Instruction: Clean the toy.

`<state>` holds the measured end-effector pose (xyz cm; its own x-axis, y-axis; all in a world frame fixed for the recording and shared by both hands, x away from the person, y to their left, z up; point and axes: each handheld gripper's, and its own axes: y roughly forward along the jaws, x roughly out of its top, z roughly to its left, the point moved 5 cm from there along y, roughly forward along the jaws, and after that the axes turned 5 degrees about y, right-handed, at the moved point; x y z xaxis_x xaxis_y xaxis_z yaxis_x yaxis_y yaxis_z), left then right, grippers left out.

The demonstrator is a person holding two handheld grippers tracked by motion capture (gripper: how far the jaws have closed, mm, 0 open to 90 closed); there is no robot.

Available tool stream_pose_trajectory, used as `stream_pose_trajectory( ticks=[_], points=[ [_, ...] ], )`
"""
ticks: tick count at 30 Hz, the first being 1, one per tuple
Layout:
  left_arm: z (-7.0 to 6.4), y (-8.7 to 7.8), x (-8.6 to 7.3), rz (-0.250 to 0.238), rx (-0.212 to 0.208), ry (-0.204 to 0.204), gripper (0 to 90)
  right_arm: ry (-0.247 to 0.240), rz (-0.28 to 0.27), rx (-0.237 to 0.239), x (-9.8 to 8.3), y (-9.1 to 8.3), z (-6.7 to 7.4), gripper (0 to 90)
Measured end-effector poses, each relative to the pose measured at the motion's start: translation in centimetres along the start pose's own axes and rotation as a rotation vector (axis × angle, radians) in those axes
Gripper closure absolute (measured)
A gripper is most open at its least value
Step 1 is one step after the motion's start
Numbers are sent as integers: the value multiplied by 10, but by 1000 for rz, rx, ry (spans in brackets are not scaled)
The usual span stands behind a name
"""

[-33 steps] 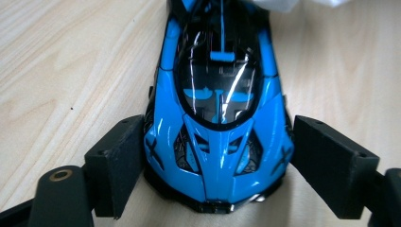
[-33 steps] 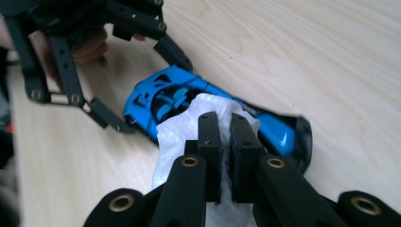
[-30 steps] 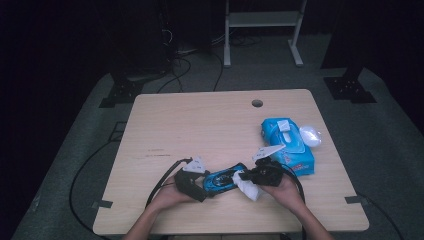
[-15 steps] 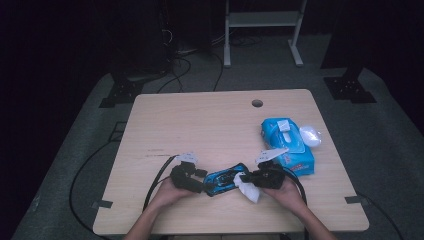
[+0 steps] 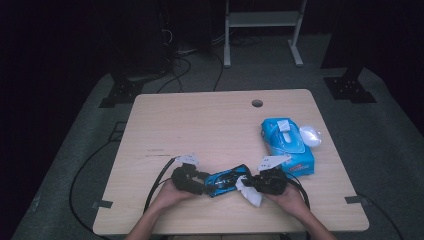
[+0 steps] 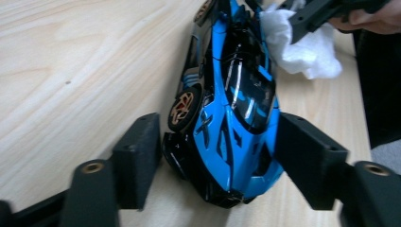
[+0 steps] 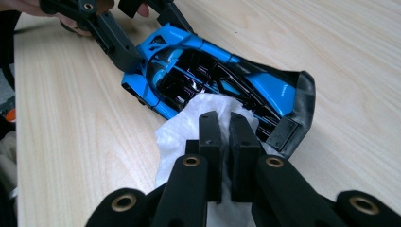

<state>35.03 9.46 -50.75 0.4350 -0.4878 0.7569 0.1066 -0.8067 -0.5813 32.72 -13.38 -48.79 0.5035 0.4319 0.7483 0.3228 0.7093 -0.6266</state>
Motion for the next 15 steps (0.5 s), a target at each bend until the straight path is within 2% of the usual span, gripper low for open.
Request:
stream_pose_trajectory(
  ticks=[6, 7, 10, 11, 13, 14, 15],
  points=[
    [-5, 1, 0, 2, -52, 5, 420, -14, -3, 0, -5, -3, 3, 856],
    [-7, 2, 0, 3, -69, 10, 433, -14, 0, 1, -6, -3, 4, 855],
    [-13, 5, 1, 11, -84, 33, 471, -18, -4, 0, -9, -4, 5, 855],
    [-14, 6, 1, 9, -88, 51, 500, -21, -5, -4, -9, -5, 5, 854],
    [-19, 7, 2, 10, -60, 110, 602, -30, 7, -26, -11, -4, 6, 854],
    [-22, 8, 2, 26, -16, 163, 653, -31, 24, -39, -12, -3, 5, 854],
    [-24, 10, 2, 49, 30, 214, 656, -38, 45, -54, -14, -1, 4, 854]
  ],
)
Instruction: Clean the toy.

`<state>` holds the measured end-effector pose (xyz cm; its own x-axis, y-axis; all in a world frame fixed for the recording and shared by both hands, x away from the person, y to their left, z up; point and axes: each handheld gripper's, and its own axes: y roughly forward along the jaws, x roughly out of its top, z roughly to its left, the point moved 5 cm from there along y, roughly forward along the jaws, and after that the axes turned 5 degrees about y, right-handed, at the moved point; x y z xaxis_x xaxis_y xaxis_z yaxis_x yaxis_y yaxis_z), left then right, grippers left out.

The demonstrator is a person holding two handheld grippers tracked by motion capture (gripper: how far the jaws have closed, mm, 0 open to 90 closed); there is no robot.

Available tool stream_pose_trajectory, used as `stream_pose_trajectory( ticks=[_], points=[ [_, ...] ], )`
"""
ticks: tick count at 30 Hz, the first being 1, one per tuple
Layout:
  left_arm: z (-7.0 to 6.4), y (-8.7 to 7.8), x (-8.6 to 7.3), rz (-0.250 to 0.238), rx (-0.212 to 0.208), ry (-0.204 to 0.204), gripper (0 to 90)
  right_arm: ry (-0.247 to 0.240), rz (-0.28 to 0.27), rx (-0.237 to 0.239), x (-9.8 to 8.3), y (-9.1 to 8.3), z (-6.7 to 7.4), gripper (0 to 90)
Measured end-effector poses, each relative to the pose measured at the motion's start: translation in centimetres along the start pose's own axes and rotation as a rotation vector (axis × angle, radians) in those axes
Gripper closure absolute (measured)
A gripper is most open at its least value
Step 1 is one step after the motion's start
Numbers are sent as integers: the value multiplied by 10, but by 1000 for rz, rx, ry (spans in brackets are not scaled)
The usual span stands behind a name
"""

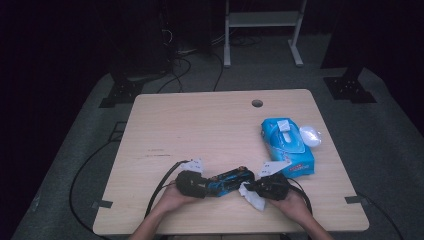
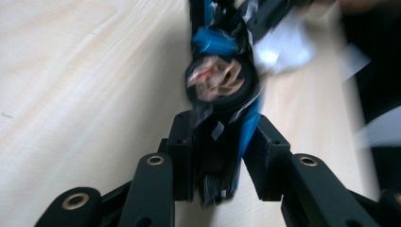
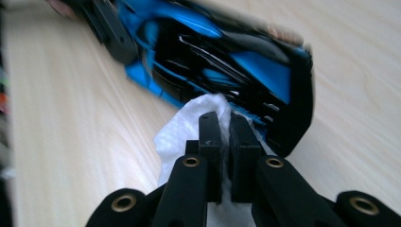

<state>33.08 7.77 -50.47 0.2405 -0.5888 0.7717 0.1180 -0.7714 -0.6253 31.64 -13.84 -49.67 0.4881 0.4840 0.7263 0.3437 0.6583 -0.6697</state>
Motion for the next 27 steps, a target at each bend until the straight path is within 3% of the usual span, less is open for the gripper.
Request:
stream_pose_trajectory(
  ticks=[1, 4, 8, 10, 16, 19, 21, 24, 26, 27],
  points=[
    [-2, 0, 0, 11, 21, 50, 659, -1, 14, -8, -2, 2, -1, 854],
    [-1, -1, 1, 23, 90, 111, 665, 19, 6, 13, -2, 1, -3, 854],
    [3, -7, 4, -9, 156, 144, 711, 38, -63, 64, 12, -9, 0, 854],
    [5, -7, 4, -17, 166, 140, 712, 44, -113, 79, 25, -13, 4, 854],
    [5, -6, 4, -12, 198, 189, 715, 13, -173, 40, 67, -3, 7, 853],
    [7, -7, 4, -11, 205, 194, 715, -11, -144, -21, 76, 6, 4, 853],
    [8, -7, 4, -15, 200, 187, 714, 1, -124, -29, 75, 13, 3, 853],
    [9, -6, 7, -50, 191, 124, 670, 13, -141, -40, 74, 16, 5, 853],
    [9, -6, 10, -60, 194, 123, 666, 7, -141, -35, 77, 18, 10, 853],
    [7, -6, 10, -49, 199, 144, 673, 1, -138, -20, 79, 20, 14, 853]
  ],
)
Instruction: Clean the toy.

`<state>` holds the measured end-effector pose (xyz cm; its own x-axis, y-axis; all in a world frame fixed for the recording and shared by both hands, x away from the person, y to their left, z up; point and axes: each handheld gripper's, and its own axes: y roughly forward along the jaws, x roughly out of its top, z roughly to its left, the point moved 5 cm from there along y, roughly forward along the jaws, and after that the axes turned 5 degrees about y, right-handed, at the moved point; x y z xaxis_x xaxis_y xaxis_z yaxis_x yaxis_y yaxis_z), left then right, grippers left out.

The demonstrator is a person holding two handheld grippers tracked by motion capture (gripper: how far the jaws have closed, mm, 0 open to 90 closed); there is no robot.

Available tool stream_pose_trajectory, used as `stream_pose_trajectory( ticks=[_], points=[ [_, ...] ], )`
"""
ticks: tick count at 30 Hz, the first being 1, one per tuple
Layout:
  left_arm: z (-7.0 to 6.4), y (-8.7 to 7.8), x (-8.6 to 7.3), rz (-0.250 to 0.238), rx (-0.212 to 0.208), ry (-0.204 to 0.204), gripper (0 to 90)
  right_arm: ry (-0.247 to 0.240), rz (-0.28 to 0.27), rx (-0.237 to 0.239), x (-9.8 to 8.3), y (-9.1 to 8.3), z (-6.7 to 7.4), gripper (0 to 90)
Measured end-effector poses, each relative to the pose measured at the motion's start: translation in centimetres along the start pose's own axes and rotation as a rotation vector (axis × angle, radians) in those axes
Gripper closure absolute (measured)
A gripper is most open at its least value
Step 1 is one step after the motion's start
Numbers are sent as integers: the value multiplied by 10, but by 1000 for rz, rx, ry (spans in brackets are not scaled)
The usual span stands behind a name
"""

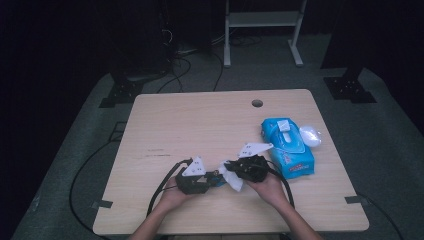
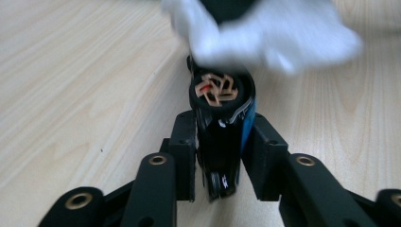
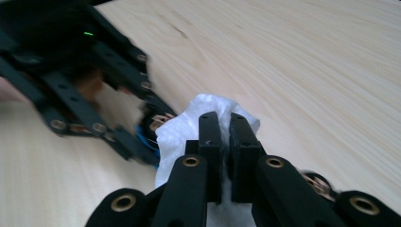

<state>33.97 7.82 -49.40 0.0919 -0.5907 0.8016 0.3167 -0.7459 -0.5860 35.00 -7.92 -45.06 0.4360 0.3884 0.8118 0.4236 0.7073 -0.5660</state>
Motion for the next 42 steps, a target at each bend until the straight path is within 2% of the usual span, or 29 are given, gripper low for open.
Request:
stream_pose_trajectory(
  ticks=[1, 3, 6, 7, 10, 12, 14, 16, 18, 19, 21, 22, 23, 25, 27, 29, 31, 32, 33, 35, 36, 39, 42],
  points=[
    [-1, 0, 0, 2, 7, 9, 677, -20, 1, 10, 1, 5, 8, 852],
    [0, -3, -2, 0, 7, 4, 681, -70, 2, -16, 2, 9, 16, 852],
    [0, -5, -3, 4, 19, 17, 689, -35, 0, 17, 3, 8, 13, 852],
    [0, -5, -3, 5, 21, 22, 689, -35, 0, 1, 2, 6, 8, 852],
    [1, -3, -2, 0, 17, 18, 690, -34, -5, -87, 0, -4, -8, 852],
    [0, -1, -1, -4, 17, 21, 690, -10, -10, -92, 0, -6, -9, 852],
    [-1, 0, 0, -5, 13, 31, 690, 6, -22, -25, 1, -1, 2, 852],
    [-2, 0, 1, -1, 12, 32, 690, -27, -27, 41, 3, 11, 22, 851],
    [-2, -1, 0, 3, 13, 33, 690, -42, -15, 73, 5, 19, 33, 851],
    [-2, -2, -1, 6, 12, 31, 691, -67, -13, 57, 5, 20, 35, 851],
    [-1, -3, -2, 1, 11, 23, 693, -65, -11, 23, 6, 16, 28, 851],
    [-1, -2, -1, -2, 9, 32, 694, -56, -18, 1, 5, 12, 21, 851],
    [-1, -2, -1, 1, 12, 35, 699, -26, -26, -26, 4, 6, 11, 850],
    [-3, 2, -1, 16, 8, 37, 711, 13, -31, -43, 3, 1, 1, 850],
    [-4, 4, 0, 12, 4, 30, 706, 11, -42, -74, 4, 4, 3, 851],
    [-3, 4, -1, 12, 0, 26, 707, -32, -34, -50, 6, 10, 15, 850],
    [-3, 3, -2, 13, -2, 27, 708, -79, -20, -55, 7, 13, 23, 850],
    [-3, 2, -2, 13, 1, 29, 709, -87, -21, -59, 8, 12, 22, 850],
    [-3, 2, -2, 13, 2, 29, 710, -78, -28, -58, 8, 9, 19, 850],
    [-3, 0, -1, 0, -1, 31, 716, -24, -52, -60, 9, -1, 6, 850],
    [-2, -1, -1, -7, -4, 25, 722, 2, -58, -80, 8, -7, -2, 850],
    [-1, -2, 0, -8, 0, 33, 726, 19, -53, -117, 3, -17, -18, 851],
    [-2, -2, 0, -10, 4, 31, 724, 36, -41, -114, 0, -14, -20, 851]
  ],
)
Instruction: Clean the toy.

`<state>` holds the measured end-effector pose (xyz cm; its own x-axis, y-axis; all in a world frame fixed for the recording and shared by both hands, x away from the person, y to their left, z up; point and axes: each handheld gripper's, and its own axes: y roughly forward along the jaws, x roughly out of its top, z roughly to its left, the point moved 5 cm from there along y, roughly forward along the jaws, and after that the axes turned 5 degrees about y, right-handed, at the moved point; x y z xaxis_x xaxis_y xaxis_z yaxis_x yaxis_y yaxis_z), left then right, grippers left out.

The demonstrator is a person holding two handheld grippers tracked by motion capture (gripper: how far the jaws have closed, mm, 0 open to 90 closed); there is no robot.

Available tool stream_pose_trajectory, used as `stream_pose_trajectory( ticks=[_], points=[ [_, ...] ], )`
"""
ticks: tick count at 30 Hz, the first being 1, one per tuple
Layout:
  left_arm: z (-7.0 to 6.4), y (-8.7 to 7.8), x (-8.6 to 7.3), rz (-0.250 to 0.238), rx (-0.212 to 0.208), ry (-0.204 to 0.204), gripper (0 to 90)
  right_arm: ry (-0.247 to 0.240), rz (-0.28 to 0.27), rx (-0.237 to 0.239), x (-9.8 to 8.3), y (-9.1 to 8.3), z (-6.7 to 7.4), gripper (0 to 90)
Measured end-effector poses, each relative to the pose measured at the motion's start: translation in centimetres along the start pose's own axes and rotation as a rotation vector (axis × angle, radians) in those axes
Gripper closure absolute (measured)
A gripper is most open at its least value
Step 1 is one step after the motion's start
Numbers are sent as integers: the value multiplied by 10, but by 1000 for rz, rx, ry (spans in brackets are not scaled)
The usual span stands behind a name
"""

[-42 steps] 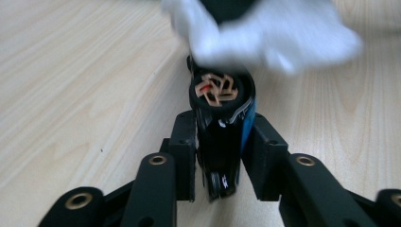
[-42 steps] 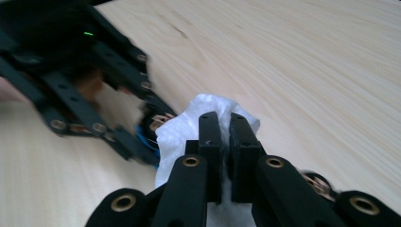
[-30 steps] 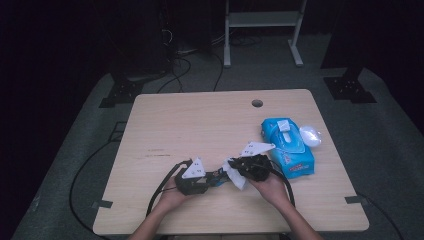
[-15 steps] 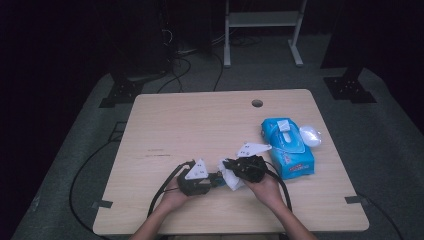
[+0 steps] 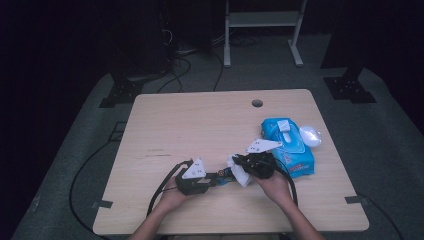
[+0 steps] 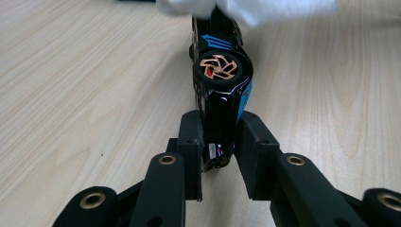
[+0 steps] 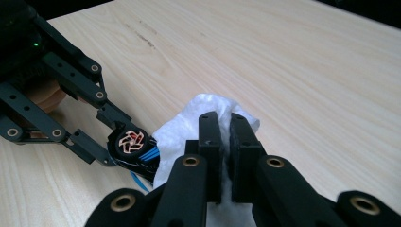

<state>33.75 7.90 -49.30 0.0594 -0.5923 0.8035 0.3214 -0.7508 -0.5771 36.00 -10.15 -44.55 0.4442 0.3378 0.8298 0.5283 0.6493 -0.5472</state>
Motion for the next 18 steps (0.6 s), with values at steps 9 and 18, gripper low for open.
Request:
stream_pose_trajectory(
  ticks=[9, 18],
  points=[
    [-6, 11, 5, 16, -16, 5, 591, -32, 9, 126, 0, 21, 41, 851],
    [-3, 4, 3, 15, -12, 22, 646, -50, 14, -47, -2, 4, 2, 851]
  ],
)
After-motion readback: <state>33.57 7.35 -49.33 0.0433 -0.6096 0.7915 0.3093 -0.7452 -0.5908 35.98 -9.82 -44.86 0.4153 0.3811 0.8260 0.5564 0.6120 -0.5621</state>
